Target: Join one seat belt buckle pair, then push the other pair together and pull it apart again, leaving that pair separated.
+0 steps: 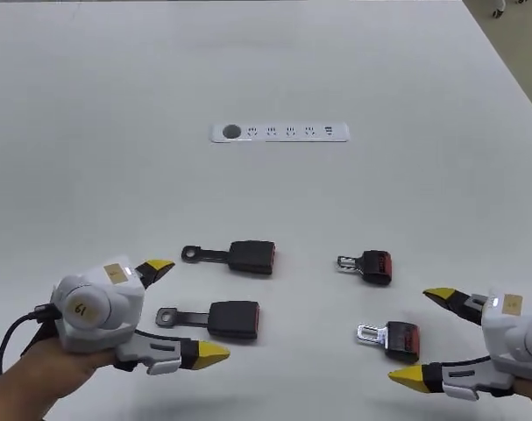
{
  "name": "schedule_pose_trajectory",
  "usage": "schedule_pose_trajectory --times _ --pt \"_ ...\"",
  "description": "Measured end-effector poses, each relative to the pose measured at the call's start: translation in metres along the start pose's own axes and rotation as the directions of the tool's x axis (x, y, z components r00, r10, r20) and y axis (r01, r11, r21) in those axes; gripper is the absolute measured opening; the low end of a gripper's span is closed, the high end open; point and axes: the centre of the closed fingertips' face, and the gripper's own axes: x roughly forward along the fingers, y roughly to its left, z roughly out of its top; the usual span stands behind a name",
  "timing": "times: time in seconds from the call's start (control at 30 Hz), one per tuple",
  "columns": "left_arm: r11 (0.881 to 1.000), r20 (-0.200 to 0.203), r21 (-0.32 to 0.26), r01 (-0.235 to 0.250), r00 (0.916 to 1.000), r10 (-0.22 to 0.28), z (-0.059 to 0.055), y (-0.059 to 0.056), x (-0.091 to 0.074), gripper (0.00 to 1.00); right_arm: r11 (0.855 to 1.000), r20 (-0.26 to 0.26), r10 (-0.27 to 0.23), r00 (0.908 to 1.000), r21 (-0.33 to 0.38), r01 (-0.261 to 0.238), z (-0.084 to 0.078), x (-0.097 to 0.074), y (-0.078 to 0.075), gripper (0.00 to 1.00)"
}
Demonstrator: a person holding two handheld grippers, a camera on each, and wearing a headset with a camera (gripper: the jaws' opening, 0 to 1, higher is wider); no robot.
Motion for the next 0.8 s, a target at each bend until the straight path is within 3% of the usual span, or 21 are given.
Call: schedule_pose_trajectory --times 0.17,0.43,0.77,0.8 --pt "0.999 -0.048 0.042 0.029 0.9985 -0.027 -0.007 -0.003 0.007 0.98 1.000 -0.023 0.017 0.9996 -0.004 -0.018 -0.005 0.004 0.001 0.83" --pt "0.988 -0.124 0.124 0.093 0.9893 -0.078 -0.018 -0.008 0.020 0.86 0.998 -0.065 0.066 0.9957 0.000 -0.066 -0.014 0.007 0.005 0.74" --pt "0.962 -0.204 0.201 0.186 0.9682 -0.144 -0.024 -0.012 0.039 0.73 0.994 -0.109 0.104 0.9885 -0.009 -0.106 -0.021 0.011 0.005 0.66" --pt "0.955 -0.217 0.216 0.203 0.9636 -0.156 -0.026 -0.013 0.042 0.73 0.994 -0.117 0.107 0.9874 -0.010 -0.109 -0.022 0.011 0.004 0.66"
